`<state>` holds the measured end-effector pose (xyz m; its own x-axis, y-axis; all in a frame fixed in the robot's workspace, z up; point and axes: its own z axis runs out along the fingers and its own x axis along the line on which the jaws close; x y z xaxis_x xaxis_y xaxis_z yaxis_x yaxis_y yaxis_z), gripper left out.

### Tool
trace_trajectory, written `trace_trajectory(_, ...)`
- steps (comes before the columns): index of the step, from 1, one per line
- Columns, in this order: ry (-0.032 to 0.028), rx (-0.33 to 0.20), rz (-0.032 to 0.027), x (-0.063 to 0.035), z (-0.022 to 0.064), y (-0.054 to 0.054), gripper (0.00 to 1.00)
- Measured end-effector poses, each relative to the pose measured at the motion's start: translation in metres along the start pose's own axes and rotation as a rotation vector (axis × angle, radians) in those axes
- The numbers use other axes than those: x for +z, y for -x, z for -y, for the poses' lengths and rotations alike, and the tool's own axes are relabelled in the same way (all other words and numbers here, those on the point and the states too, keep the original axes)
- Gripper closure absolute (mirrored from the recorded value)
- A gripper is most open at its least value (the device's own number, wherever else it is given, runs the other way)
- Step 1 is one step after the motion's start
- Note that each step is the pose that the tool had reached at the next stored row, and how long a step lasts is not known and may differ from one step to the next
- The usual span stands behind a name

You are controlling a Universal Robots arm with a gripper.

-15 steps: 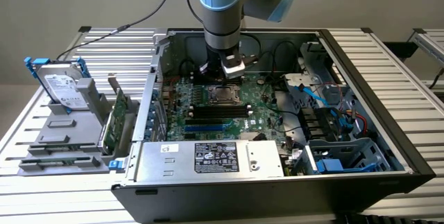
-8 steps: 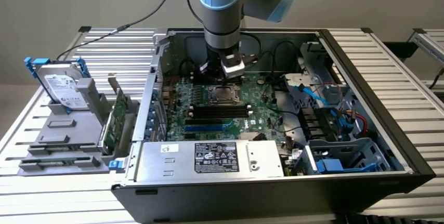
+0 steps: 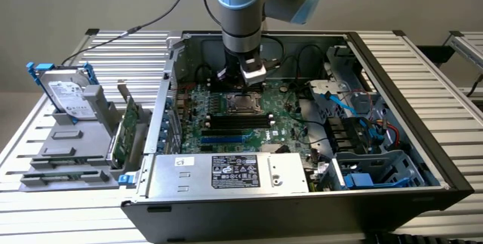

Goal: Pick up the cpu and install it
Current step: 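Install the first cpu locking lever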

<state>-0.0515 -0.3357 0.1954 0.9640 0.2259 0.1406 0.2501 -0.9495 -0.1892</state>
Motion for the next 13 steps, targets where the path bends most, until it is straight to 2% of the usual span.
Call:
trace_trajectory(5,0.0227,0.001,0.0054,-0.0003,0.0004,-0.0001,0.89)
trace_trajectory(11,0.0379,0.004,0.0085,-0.0003,0.0018,-0.0004,0.89)
trace_trajectory(13,0.0404,0.005,0.0091,-0.0015,0.0028,-0.0007,0.89)
